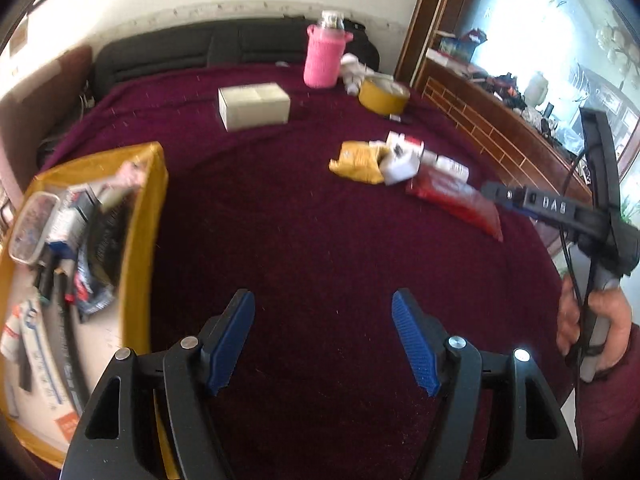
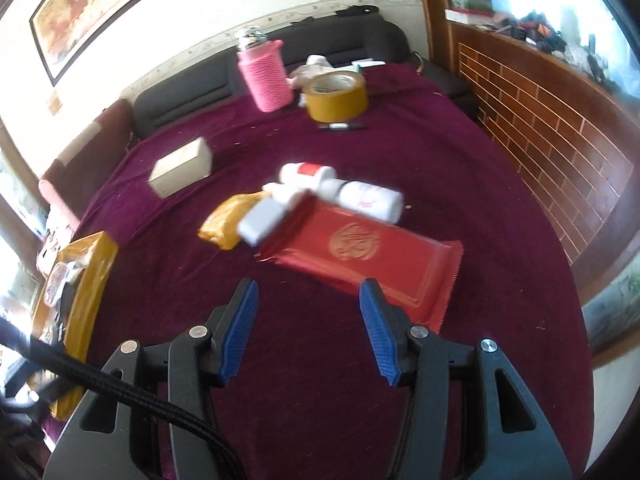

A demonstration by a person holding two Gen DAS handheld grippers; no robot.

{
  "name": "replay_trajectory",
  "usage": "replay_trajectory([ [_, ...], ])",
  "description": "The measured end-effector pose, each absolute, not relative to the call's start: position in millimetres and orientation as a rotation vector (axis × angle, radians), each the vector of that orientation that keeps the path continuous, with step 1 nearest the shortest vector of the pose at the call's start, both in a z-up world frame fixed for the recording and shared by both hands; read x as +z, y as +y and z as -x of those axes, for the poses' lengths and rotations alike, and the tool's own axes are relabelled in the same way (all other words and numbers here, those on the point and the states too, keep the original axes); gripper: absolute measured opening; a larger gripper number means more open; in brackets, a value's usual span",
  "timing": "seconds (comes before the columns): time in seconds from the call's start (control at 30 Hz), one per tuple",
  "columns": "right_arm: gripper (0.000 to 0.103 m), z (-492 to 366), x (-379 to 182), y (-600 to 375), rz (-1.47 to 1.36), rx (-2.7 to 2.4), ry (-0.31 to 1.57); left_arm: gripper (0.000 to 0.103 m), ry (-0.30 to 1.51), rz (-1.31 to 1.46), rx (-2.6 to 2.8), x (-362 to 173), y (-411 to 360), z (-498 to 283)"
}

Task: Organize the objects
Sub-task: 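Move both tools back over the remaining items on the table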

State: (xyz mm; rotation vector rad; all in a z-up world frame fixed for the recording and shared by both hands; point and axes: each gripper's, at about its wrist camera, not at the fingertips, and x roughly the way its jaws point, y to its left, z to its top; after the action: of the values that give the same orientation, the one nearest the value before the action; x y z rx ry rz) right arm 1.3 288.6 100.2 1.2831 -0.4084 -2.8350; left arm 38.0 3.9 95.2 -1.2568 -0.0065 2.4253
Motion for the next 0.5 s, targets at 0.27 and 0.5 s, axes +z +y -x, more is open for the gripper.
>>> replay_trajectory([
  [0.27,0.051,63.9,101.2,266.9,-1.241,-2.714,-0.497,0.065,-0.054,1.306,2.426,83.0,-11.8,-30.0],
  [0.5,0.051,157.2,104.2,208.8,-1.335,-2.613,-0.349,0.065,-0.106,1.314,2.441,79.7,-31.4,-26.4],
])
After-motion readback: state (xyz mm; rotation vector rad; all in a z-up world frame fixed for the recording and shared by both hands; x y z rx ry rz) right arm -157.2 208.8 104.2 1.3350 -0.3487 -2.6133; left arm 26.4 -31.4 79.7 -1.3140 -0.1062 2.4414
